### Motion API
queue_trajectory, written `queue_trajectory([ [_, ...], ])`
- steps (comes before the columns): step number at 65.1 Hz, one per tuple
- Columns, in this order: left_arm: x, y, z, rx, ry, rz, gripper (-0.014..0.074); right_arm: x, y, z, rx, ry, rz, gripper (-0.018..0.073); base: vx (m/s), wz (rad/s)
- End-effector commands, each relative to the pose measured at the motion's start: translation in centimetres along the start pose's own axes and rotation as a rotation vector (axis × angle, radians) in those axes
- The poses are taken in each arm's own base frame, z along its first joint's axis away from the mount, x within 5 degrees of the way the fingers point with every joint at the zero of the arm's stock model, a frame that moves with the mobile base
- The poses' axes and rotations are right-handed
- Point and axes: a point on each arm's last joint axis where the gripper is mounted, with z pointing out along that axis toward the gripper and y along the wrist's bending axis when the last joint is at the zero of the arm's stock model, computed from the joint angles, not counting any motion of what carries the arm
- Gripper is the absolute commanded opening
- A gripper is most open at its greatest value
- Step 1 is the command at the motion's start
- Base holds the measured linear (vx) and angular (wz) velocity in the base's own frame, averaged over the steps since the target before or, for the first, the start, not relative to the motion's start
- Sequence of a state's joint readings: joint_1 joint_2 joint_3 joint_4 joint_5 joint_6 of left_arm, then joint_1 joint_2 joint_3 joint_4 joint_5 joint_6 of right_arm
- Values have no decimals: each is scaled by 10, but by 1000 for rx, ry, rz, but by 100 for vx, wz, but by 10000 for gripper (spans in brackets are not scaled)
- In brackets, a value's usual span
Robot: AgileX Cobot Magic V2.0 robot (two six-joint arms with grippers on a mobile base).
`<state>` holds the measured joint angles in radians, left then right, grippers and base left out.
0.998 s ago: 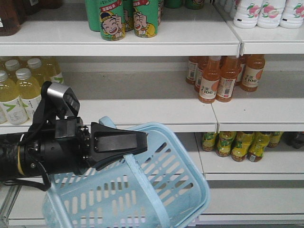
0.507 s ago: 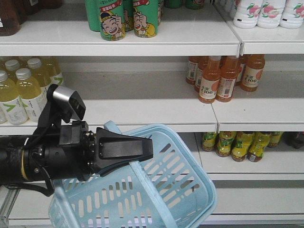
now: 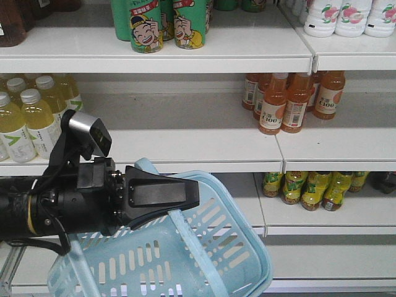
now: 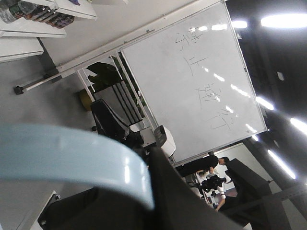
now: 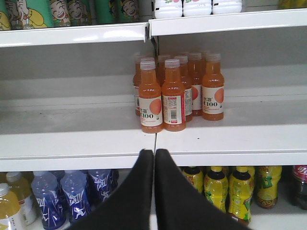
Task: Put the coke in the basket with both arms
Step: 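Hold the basket raised in the left gripper, then drive the base to the shelf with the red Coca-Cola bottle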
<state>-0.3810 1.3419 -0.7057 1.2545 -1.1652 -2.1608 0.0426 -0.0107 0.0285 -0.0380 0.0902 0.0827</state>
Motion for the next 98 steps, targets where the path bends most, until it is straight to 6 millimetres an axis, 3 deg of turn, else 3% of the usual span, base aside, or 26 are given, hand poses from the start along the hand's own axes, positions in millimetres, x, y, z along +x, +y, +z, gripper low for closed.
queue_trajectory([
  [1,4,-37,-3,250,57,32,-7,-5,0,-1,-4,-79,-12,-5,0,0],
  [52,4,-36,-3,249,57,31,-6,-5,0,-1,-4,-79,-12,-5,-1,-4],
  [98,4,-36,-3,249,57,31,-6,-5,0,-1,-4,-79,-12,-5,-7,-50],
])
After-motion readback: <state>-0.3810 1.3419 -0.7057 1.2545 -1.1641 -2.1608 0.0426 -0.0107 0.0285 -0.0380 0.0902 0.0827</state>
